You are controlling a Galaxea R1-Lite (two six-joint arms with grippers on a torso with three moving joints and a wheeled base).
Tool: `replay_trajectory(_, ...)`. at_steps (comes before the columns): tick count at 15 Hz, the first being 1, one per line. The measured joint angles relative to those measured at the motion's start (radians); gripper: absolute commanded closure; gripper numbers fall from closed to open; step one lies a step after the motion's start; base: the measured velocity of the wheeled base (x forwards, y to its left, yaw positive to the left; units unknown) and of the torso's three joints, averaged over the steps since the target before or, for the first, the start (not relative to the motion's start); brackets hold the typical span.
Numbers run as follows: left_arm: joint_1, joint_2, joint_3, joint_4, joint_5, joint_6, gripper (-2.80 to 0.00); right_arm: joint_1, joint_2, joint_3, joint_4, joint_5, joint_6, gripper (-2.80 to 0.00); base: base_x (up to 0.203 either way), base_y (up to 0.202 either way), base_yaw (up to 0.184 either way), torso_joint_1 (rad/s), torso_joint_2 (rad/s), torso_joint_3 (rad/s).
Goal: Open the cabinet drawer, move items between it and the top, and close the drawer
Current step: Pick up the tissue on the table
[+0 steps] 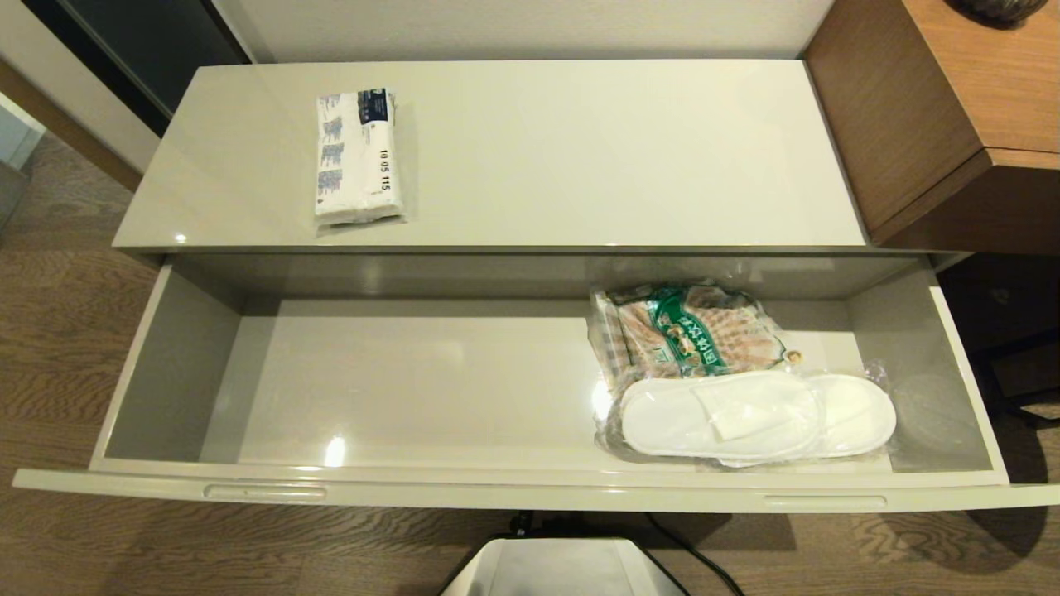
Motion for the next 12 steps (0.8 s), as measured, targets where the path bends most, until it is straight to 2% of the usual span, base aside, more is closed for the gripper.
replay_trajectory(5,0.000,0.000,0.000,0.000,0.002,-0.018,0.00,0.000,0.000,0.000,-0.002,-0.002,0.054,0.00,0.000,0.000,0.000,0.000,0.00,0.000)
replay_trajectory(12,0.000,0.001,-0.004,0.011,0.010,-0.006,0.00,0.000,0.000,0.010,-0.040,-0.010,0.070,0.00,0.000,0.000,0.000,0.000,0.00,0.000)
